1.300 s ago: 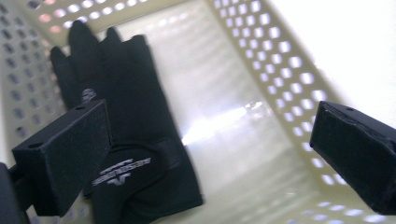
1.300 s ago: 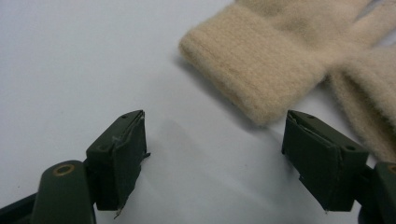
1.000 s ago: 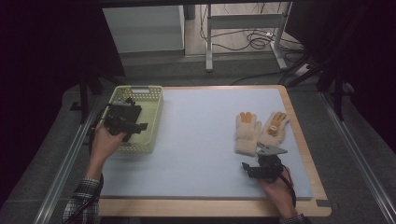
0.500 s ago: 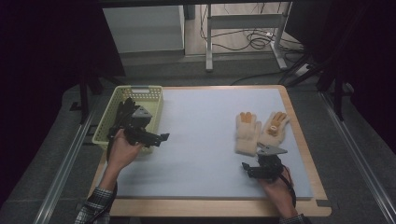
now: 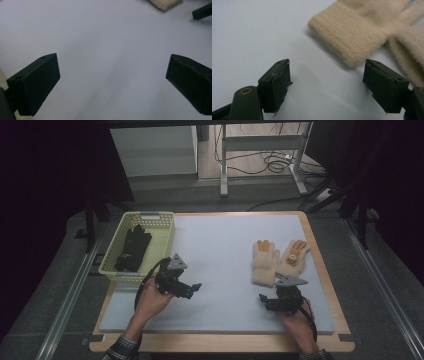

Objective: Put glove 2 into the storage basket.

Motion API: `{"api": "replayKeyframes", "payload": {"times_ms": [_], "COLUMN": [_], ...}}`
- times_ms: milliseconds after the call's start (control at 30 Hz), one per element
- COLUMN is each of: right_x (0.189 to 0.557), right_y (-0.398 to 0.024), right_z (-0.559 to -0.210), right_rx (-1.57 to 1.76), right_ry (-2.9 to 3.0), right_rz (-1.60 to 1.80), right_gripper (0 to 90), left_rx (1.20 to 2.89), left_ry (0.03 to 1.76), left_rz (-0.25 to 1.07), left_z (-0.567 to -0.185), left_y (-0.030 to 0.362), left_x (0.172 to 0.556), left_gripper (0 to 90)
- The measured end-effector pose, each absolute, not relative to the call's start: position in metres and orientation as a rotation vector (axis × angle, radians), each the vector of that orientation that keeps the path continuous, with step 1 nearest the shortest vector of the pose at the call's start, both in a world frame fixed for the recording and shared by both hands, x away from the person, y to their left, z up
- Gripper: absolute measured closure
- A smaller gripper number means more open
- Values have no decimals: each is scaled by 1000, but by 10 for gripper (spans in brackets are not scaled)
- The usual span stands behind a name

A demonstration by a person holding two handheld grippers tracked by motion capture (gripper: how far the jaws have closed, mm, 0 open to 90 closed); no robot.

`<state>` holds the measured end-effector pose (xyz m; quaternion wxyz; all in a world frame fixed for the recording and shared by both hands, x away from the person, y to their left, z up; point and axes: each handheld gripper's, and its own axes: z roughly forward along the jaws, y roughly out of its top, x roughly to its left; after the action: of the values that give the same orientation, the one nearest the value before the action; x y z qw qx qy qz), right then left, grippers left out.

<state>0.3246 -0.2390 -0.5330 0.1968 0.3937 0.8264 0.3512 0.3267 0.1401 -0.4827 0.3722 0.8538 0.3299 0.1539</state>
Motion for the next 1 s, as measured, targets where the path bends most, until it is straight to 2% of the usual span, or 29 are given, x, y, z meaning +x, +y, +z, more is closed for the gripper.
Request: {"api": "replayKeyframes", "payload": {"times_ms": [467,533,1000], "right_x": [325,325,325], "right_y": [-239,-239,-239], "right_z": [-533,-533,-533], "right_rx": [1103,1102,1109], "right_ry": [2311,2310,2314], "right_rz": [980,977,982], "right_gripper": [207,205,206], "left_rx": [2249,2207,2193], "left_ry": [922,946,970], "left_rz": [414,377,343], "left_z": [-544,-549,-550], "left_y": [139,144,146], "left_x": [306,305,307], "left_gripper": [0,1,6]}}
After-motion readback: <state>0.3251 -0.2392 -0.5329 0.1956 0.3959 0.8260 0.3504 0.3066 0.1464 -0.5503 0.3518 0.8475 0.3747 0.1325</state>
